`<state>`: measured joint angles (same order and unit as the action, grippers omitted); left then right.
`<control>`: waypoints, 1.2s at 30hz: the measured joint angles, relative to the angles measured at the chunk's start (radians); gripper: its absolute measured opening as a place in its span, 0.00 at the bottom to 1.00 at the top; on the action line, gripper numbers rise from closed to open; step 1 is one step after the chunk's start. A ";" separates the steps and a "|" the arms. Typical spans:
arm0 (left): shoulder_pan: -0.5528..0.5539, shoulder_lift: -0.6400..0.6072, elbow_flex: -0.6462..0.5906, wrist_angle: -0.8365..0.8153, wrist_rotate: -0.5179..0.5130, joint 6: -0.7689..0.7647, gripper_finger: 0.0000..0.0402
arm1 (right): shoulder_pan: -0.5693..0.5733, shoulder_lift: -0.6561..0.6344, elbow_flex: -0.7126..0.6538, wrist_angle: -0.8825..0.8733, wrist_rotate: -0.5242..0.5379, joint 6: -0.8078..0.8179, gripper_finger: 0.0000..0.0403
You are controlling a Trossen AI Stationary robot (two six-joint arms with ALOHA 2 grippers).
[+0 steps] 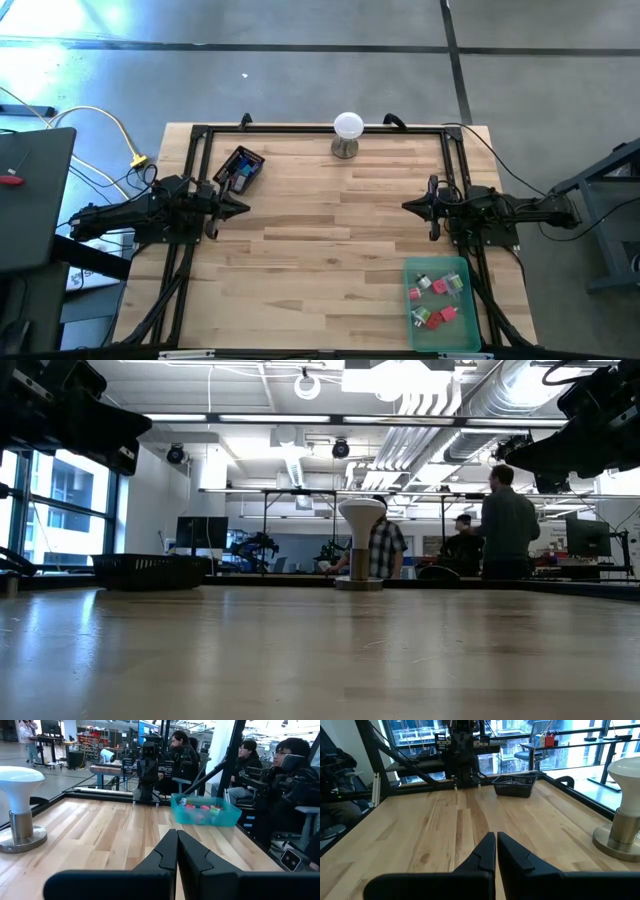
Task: Pick & Place Office items
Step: Return to Home Position
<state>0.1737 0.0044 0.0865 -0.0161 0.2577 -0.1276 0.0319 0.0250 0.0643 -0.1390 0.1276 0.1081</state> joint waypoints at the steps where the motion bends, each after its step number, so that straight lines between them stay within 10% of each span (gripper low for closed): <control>1: 0.000 0.000 0.000 0.001 0.000 0.000 0.00 | 0.000 0.000 0.000 0.000 0.000 0.000 0.01; 36: 0.000 0.011 -0.073 0.075 -0.023 0.001 0.00 | 0.000 0.000 0.000 0.000 0.000 0.000 0.01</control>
<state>0.1738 0.0157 0.0137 0.0584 0.2346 -0.1271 0.0319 0.0254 0.0639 -0.1390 0.1272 0.1085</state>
